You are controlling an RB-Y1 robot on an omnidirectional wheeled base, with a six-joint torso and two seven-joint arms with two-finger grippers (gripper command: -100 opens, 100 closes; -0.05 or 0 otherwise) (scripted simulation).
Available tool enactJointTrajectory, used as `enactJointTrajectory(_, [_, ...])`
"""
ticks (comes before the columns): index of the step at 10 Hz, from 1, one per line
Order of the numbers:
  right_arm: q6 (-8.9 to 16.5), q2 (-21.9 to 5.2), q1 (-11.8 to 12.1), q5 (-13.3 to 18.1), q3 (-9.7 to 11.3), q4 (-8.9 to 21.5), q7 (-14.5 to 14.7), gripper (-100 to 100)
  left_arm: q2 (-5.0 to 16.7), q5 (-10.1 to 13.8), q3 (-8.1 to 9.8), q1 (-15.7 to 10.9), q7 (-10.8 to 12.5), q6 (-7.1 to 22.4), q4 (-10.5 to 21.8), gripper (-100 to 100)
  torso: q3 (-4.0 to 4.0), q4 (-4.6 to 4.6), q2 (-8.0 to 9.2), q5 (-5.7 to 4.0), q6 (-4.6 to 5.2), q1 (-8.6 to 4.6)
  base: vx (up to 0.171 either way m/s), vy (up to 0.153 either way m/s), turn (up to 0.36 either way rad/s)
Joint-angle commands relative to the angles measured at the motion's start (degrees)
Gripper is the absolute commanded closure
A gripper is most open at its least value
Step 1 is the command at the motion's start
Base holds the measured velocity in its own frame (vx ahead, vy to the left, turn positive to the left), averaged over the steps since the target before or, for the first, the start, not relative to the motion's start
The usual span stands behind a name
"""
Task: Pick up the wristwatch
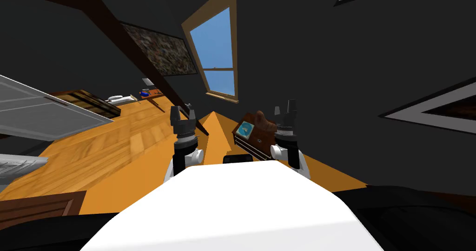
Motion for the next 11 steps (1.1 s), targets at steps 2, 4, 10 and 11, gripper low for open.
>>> enactJointTrajectory(2, [1.5, -3.0, 1.2, -0.4, -0.5, 2.1, 1.1, -100, 0.0, 0.0, -0.01, 0.0, 0.0, 0.0, 0.0, 0, 0.14, 0.05, 0.28, 0.0, -0.02, 0.02, -0.133, 0.018, 0.161])
enactJointTrajectory(4, [4.0, -5.8, 2.7, -0.7, -1.1, 5.8, 2.9, -100, 0.0, 0.0, -0.01, 0.0, 0.0, 0.0, 0.0, 0, 0.41, 0.15, 0.72, 0.0, -0.04, -0.03, -0.196, -0.017, 0.265])
enactJointTrajectory(10, [9.5, -9.8, 5.5, -0.3, -1.5, 14.5, 7.4, -100, 0.0, 0.0, 0.0, 0.0, 0.0, 0.0, 0.0, 0, 0.15, 0.06, 0.25, -0.04, -0.02, -0.18, -0.096, -0.022, 0.229])
enactJointTrajectory(11, [10.8, -10.5, 6.1, 0.0, -1.6, 16.3, 8.4, -100, 0.0, 0.0, 0.0, 0.0, 0.0, 0.0, 0.0, 0, 0.18, 0.07, 0.31, -0.04, -0.02, -0.2, -0.111, -0.026, 0.284])
